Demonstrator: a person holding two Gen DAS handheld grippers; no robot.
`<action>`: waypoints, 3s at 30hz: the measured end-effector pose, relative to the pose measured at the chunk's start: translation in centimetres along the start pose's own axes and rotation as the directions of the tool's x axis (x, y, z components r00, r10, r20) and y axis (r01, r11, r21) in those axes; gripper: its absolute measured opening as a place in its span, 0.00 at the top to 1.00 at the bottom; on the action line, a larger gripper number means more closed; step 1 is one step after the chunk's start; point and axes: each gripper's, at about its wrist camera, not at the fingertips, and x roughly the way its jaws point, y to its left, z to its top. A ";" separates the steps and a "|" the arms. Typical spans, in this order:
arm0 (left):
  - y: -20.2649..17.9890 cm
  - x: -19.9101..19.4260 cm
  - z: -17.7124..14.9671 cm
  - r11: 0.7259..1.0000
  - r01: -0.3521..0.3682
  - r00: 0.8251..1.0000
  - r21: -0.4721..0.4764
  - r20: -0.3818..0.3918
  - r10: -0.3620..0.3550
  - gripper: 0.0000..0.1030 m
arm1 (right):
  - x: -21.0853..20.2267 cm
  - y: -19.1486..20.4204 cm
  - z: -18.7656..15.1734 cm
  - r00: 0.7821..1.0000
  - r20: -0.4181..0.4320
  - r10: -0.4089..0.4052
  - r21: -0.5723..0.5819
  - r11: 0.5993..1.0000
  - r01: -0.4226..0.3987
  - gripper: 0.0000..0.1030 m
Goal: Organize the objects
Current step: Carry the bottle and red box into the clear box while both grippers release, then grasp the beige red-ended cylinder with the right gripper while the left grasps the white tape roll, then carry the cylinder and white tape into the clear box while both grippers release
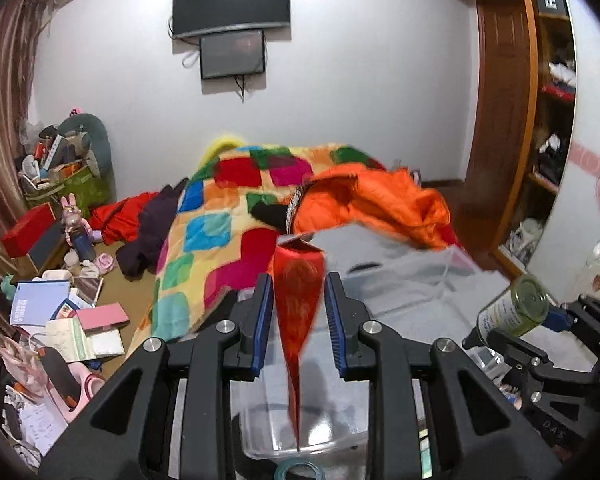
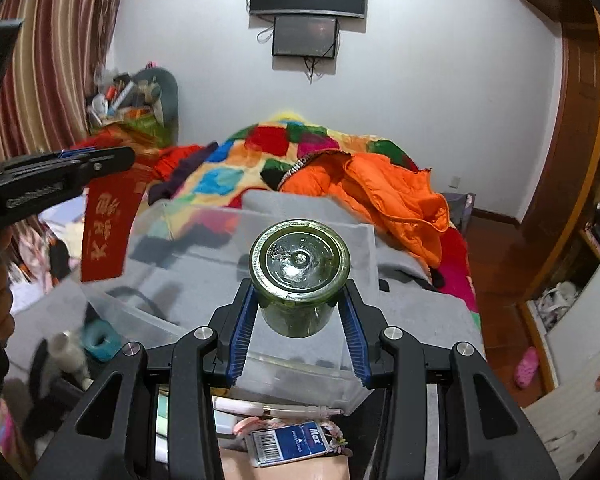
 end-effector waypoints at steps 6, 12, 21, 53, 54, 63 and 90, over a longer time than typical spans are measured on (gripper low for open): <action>-1.3 2.2 -1.6 0.997 0.073 0.993 0.013 -0.096 -0.072 0.75 | 1.8 0.5 -0.5 0.997 -0.046 0.054 -0.005 0.998 -0.055 0.63; -2.2 2.9 -2.8 0.984 0.179 0.970 -0.004 -0.167 -0.178 0.75 | 2.5 -0.1 -0.9 0.988 -0.077 0.136 0.051 0.990 -0.132 0.63; -2.5 1.1 -3.5 0.966 0.254 0.949 -0.043 -0.182 -0.257 0.48 | 1.7 -0.6 -0.6 0.991 -0.063 0.117 0.072 0.991 -0.113 0.41; 3.8 -4.1 -12.7 0.988 0.072 0.956 -0.138 -0.274 -0.108 0.08 | -3.2 -4.1 -8.9 0.974 -0.211 0.085 0.159 0.986 -0.052 0.20; 3.9 -3.9 -12.9 0.990 0.053 0.956 -0.133 -0.279 -0.089 0.08 | -3.1 -4.2 -9.4 0.970 -0.225 0.088 0.169 0.984 -0.050 0.20; 4.2 -2.7 -14.2 0.988 0.031 0.952 -0.149 -0.296 -0.075 0.38 | -2.5 -5.3 -12.2 0.957 -0.277 0.090 0.254 0.967 -0.017 0.40; 3.1 -7.1 -9.3 0.989 0.055 0.992 -0.136 -0.106 -0.070 0.63 | -6.4 -6.3 -7.4 0.997 -0.061 0.054 0.252 0.967 -0.037 0.87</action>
